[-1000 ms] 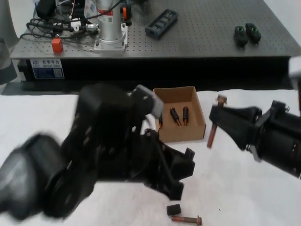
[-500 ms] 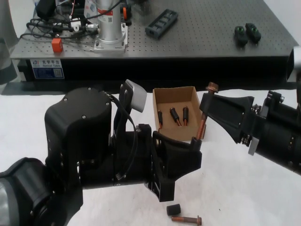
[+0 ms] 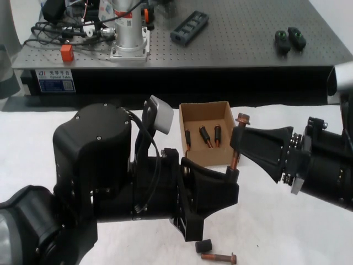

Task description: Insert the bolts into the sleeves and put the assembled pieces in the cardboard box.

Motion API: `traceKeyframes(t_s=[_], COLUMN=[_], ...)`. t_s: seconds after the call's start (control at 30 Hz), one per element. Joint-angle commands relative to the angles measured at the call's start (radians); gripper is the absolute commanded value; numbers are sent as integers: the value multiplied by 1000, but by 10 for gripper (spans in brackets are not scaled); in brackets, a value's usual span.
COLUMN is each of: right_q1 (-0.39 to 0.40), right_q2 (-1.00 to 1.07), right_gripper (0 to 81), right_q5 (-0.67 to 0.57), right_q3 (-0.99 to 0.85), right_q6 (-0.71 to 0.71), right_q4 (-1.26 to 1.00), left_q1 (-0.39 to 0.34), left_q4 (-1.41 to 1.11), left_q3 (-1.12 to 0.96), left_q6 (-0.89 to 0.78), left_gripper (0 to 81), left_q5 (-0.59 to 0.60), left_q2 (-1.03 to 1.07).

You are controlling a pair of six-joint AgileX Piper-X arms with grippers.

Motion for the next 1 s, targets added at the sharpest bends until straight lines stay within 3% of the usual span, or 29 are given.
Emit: traceKeyframes(t_s=[0.0, 0.03, 0.1, 0.2, 0.23, 0.4, 0.53, 0.77, 0.97], right_q1=[1, 1, 1, -4, -13, -107, -214, -315, -318], right_q2=[-1, -1, -1, -1, -1, -56, -142, -241, -251], right_gripper=[23, 0, 102, 382, 434, 361, 344, 344, 344], right_q5=[-42, -44, -54, -56, -56, -56, -56, -32, -23], right_q3=[-4, -4, -4, -6, -8, -7, -7, -7, -7], right_q6=[-14, -14, -23, -22, -19, -29, -50, -110, -141], right_q4=[11, 16, 19, 18, 17, 77, 217, 492, 650], left_q1=[0, 0, 0, 0, 0, 9, 56, 120, 122], left_q4=[-25, -25, -27, -27, -27, -27, 61, 578, 901], left_q3=[-4, -4, -4, -4, -4, -51, -201, -752, -1208], left_q6=[-9, 0, 7, 7, 7, 2, -113, -33, 113], left_gripper=[7, 7, 7, 7, 7, 7, 7, 7, 7], left_q5=[-6, -10, -27, -75, -97, -339, -446, -557, -641], left_q2=[-12, -12, -12, -12, -12, 12, 134, 523, 865])
